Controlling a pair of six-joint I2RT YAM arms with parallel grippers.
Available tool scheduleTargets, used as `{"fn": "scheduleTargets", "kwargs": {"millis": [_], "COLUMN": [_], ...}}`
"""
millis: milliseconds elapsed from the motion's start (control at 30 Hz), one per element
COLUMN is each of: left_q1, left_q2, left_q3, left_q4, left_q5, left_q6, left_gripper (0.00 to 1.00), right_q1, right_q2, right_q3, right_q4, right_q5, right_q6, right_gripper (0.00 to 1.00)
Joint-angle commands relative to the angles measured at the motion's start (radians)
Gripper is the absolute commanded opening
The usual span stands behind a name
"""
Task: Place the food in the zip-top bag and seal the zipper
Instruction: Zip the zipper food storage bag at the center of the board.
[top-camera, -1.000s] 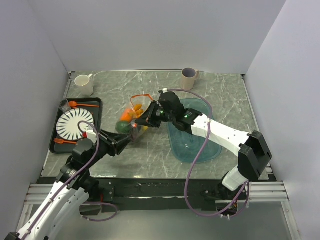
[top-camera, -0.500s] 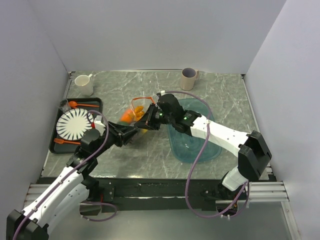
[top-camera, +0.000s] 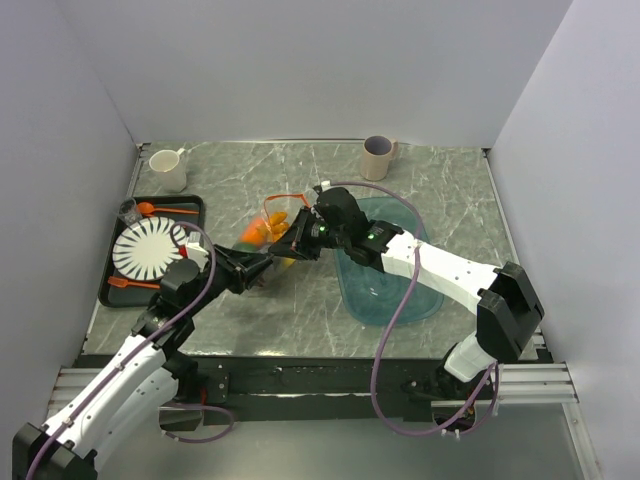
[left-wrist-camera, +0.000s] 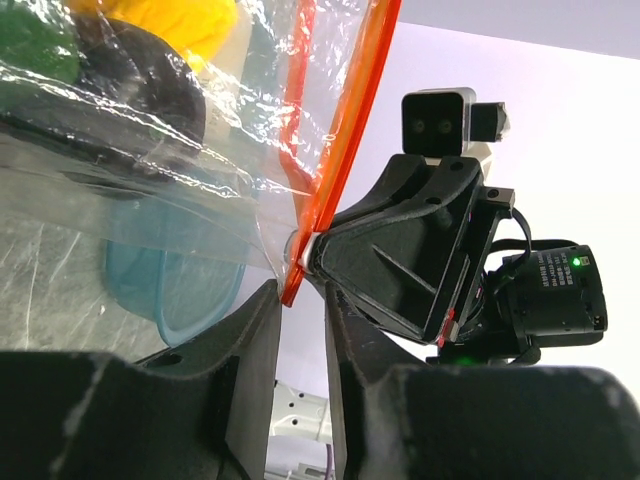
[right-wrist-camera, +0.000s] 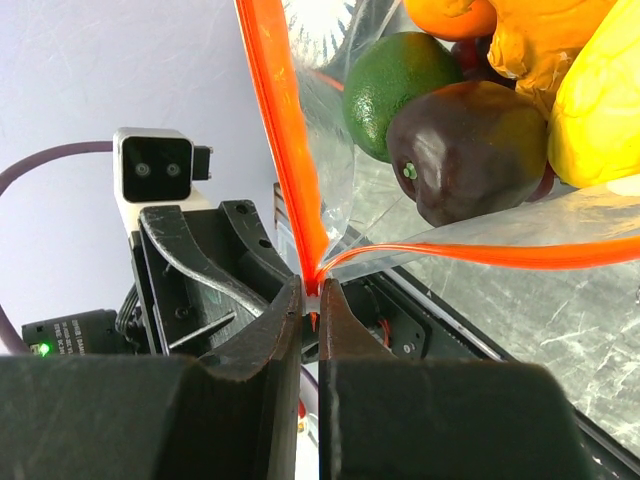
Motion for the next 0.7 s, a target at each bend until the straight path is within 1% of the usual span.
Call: {"fn": "scheduleTargets", "kwargs": {"millis": [0, 200, 267, 333, 433, 467, 533, 600, 667], "left_q1": [-0.002, -0.002, -0.002, -0.002, -0.002, -0.002, -0.002, 0.000, -0.002], "left_q2": [0.020, 0.033, 0.031, 0.026, 0.025, 0.032, 0.040, 0.048, 0.054], "left_q3": [0.035, 0.029, 0.037, 0.037, 0.046, 0.049, 0.047, 0.043, 0.043], "left_q4": [0.062, 0.068, 0.037, 0.037, 0.017, 0.013, 0.023, 0.031, 0.027], "left_q5": [-0.011, -0.020, -0.034, -0.046, -0.052, -0.056, -0.046, -0.043, -0.042], "left_q6": [0.019, 0.014, 0.016, 0.019, 0.023, 0.027, 0.025, 0.023, 0.023], "left_gripper": [0.29, 0.27, 0.23, 0.22, 0.16, 0.13, 0.10, 0.02, 0.01], "right_q1": [0.008, 0.008, 0.010, 0.011, 0.012, 0.012, 0.013, 0.013, 0.012], "right_q2": [-0.059, -0.059, -0.060, -0.060, -0.062, -0.062, -0.062, -0.063, -0.065], "right_q3": [0.010, 0.011, 0.011, 0.011, 0.011, 0.010, 0.008, 0.010, 0.010], "right_q4": [0.039, 0.037, 0.039, 0.041, 0.039, 0.037, 0.042, 0.042, 0.044], "right_q5": [-0.008, -0.008, -0.010, -0.010, -0.010, -0.011, -0.011, -0.013, -0.015], "right_q6": [-0.008, -0.010, -0.010, -0.010, -0.013, -0.013, -0.013, -0.011, -0.013], "right_gripper": [0.00, 0.00, 0.00, 0.00, 0.00, 0.00, 0.00, 0.00, 0.00]}}
